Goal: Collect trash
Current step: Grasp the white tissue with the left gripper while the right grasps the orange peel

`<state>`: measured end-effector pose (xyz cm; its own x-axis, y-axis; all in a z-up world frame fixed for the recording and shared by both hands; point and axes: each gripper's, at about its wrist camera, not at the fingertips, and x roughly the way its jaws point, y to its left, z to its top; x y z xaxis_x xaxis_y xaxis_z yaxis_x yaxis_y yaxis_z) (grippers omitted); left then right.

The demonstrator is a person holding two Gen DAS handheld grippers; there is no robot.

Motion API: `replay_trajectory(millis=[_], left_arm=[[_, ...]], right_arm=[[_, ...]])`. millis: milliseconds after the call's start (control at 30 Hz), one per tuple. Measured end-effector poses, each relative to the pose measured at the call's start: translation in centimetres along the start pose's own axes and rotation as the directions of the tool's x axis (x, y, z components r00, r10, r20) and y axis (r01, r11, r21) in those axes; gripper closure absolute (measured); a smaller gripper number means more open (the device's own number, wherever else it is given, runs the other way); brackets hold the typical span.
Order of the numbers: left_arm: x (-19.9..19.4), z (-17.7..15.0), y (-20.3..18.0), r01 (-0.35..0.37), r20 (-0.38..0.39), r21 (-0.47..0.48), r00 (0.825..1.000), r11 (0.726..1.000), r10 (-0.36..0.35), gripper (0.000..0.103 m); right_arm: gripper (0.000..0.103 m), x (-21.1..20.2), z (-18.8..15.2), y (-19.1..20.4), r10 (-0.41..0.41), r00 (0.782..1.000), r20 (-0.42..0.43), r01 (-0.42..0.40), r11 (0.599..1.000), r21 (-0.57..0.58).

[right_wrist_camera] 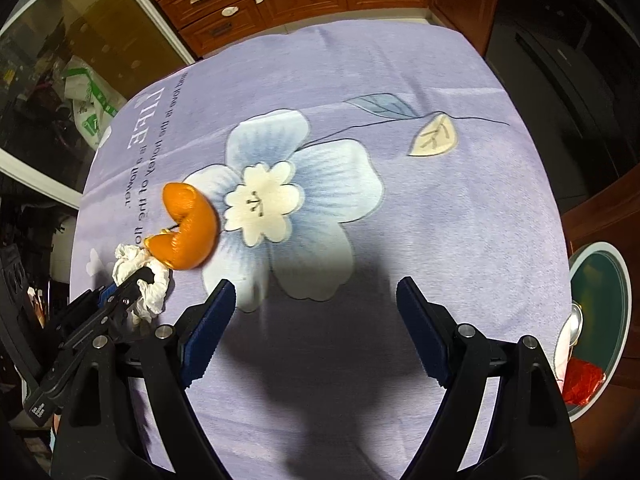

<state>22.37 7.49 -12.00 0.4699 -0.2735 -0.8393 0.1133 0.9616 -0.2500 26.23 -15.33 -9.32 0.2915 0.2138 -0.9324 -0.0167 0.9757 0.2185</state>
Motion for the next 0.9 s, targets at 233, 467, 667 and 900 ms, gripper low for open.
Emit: replay_trajectory(millis=[233,467,667,900], left_arm=[[-2.0,-1.6,3.2,0.008,-0.018,-0.042,1.000,0.999,-0.009,0.089],[-3.6,-2.9,5.9,0.014,-0.030,-0.063,0.999,0.998,-0.016,0.089],[-4.3,-3.4,8.1,0.039,-0.032,-0.093,0.999,0.995,-0.042,0.086],[-4.0,-3.2,8.2,0.048,-0.027,-0.090,0.998,0.995,-0.051,0.084]], right_arm=[[0.024,0.2,0.1,1.9,-0.002,1.000,-0.007,0.002,0.999,-0.035],[0.024,1.7,0.5,6.7,-0.026,0.999,-0.030,0.020,0.978,-0.206],[0.024,4.3,0.2,10.1,-0.089,0.994,-0.066,0.057,0.922,-0.382],[0.024,5.7,1.8,12.5,-0.126,0.992,0.028,0.123,0.853,-0.506]])
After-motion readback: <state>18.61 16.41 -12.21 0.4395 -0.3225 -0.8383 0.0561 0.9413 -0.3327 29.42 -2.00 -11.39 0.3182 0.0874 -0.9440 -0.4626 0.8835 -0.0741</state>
